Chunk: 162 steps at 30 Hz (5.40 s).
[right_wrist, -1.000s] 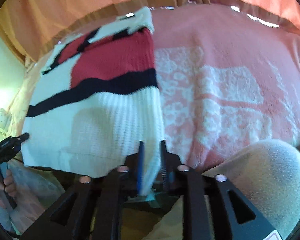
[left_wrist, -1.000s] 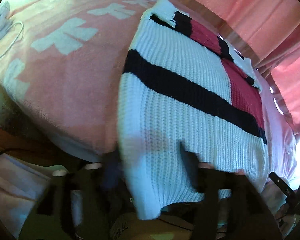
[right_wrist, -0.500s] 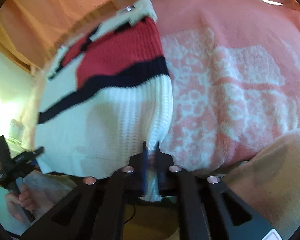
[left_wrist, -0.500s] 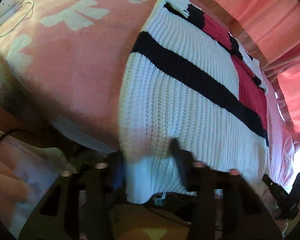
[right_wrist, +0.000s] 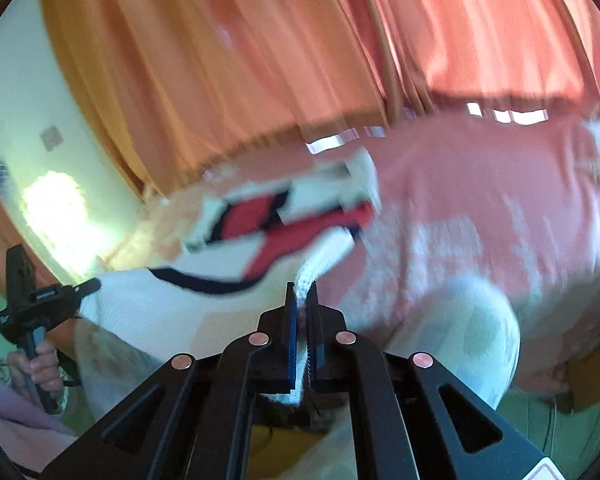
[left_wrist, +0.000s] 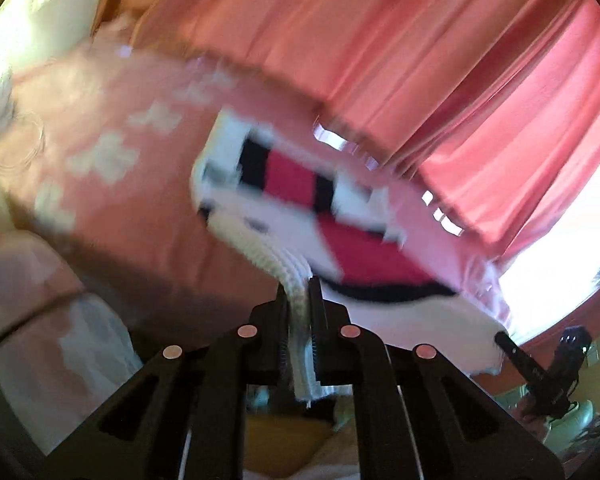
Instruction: Fold small clothes
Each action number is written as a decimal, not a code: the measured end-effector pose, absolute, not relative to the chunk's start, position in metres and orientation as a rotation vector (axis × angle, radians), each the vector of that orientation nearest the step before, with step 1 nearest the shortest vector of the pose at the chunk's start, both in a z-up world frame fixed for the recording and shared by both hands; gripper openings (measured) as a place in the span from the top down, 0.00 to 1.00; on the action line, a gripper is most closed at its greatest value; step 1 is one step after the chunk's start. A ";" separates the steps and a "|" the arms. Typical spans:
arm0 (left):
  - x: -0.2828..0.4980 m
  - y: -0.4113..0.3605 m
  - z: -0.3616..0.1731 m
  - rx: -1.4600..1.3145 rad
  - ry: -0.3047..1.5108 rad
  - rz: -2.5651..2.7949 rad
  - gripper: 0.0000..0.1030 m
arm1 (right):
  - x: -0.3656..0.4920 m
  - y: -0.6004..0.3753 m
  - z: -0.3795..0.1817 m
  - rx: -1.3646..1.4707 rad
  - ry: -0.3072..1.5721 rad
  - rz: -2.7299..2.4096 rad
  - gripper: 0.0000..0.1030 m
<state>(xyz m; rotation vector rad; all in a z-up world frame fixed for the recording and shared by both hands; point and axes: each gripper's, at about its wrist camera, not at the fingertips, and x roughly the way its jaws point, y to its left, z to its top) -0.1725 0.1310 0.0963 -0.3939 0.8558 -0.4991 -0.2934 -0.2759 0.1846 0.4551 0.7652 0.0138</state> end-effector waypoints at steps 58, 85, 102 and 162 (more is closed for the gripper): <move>0.119 -0.049 -0.023 0.055 0.971 -0.291 0.70 | 0.020 -0.283 0.036 0.147 0.964 0.063 0.92; 0.064 0.009 -0.029 0.014 0.980 -0.164 0.35 | -0.080 -0.324 -0.005 0.356 1.093 -0.310 0.64; 0.019 0.085 -0.067 -0.388 1.071 -0.033 0.36 | -0.100 -0.324 -0.028 0.489 1.164 -0.205 0.57; 0.159 -0.017 -0.018 0.057 0.916 -0.173 0.51 | 0.037 -0.370 0.025 0.266 0.979 -0.198 0.65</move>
